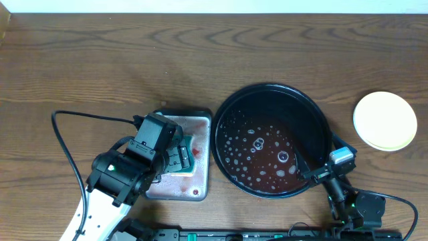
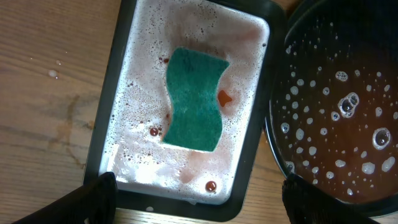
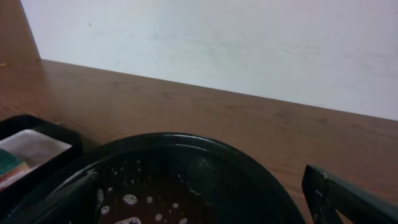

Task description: Clean dirty plates on tray and stack at the side

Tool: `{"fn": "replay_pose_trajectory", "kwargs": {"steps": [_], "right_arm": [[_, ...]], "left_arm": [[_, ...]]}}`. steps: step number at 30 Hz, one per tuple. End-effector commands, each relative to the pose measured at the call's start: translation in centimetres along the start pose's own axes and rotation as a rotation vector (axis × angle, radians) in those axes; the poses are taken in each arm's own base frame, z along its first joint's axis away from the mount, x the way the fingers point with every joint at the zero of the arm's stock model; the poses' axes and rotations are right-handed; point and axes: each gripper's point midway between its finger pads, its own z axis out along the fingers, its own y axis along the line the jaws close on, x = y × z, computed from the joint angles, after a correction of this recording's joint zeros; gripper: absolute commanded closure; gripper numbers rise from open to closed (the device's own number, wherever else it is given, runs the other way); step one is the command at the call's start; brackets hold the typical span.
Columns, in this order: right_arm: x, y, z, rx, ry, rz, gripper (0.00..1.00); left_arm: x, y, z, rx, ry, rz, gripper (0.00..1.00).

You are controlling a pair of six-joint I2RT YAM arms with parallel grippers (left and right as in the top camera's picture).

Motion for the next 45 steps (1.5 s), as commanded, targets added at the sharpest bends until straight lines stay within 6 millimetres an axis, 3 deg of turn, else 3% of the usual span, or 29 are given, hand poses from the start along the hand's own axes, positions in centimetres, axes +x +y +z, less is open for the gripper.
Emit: {"fn": "replay_pose_trajectory", "kwargs": {"steps": [1, 5, 9, 12, 13, 15, 18, 21, 32, 36, 43, 45], "right_arm": [[0.1, -0.3, 0.0, 0.014, 0.002, -0.007, 0.01], [0.1, -0.3, 0.0, 0.014, 0.002, -0.007, 0.01], [0.1, -0.3, 0.0, 0.014, 0.002, -0.007, 0.01], [0.1, -0.3, 0.0, 0.014, 0.002, -0.007, 0.01], [0.1, -0.3, 0.0, 0.014, 0.002, -0.007, 0.01], [0.1, -0.3, 0.0, 0.014, 0.002, -0.007, 0.01], [0.1, -0.3, 0.0, 0.014, 0.002, -0.007, 0.01], [0.1, -0.3, 0.0, 0.014, 0.002, -0.008, 0.01], [0.1, -0.3, 0.0, 0.014, 0.002, -0.007, 0.01], [0.1, -0.3, 0.0, 0.014, 0.002, -0.007, 0.01], [0.1, -0.3, 0.0, 0.014, 0.002, -0.007, 0.01], [0.1, -0.3, 0.0, 0.014, 0.002, -0.007, 0.01]], "left_arm": [[-0.1, 0.1, -0.1, -0.002, -0.002, 0.000, 0.15], [-0.1, 0.0, -0.2, 0.002, -0.005, 0.002, 0.15], [-1.2, 1.3, -2.1, -0.007, -0.132, 0.001, 0.15], [-3.4, 2.4, -4.2, 0.019, -0.306, -0.050, 0.15], [-5.2, 2.7, -5.5, 0.062, -0.439, -0.057, 0.15], [-6.9, 3.5, -6.7, 0.088, -0.580, -0.073, 0.15], [-8.2, 5.0, -7.9, 0.099, -0.746, -0.108, 0.15], [-8.2, 6.5, -8.3, 0.103, -0.865, -0.138, 0.15], [-7.1, 9.9, -7.5, 0.151, -1.216, -0.230, 0.15], [-7.2, 10.0, -5.7, 0.171, -1.254, -0.228, 0.15], [-6.8, 10.7, -1.0, 0.159, -1.231, -0.229, 0.15], [-6.7, 10.8, -0.6, 0.151, -1.216, -0.230, 0.15]]}}
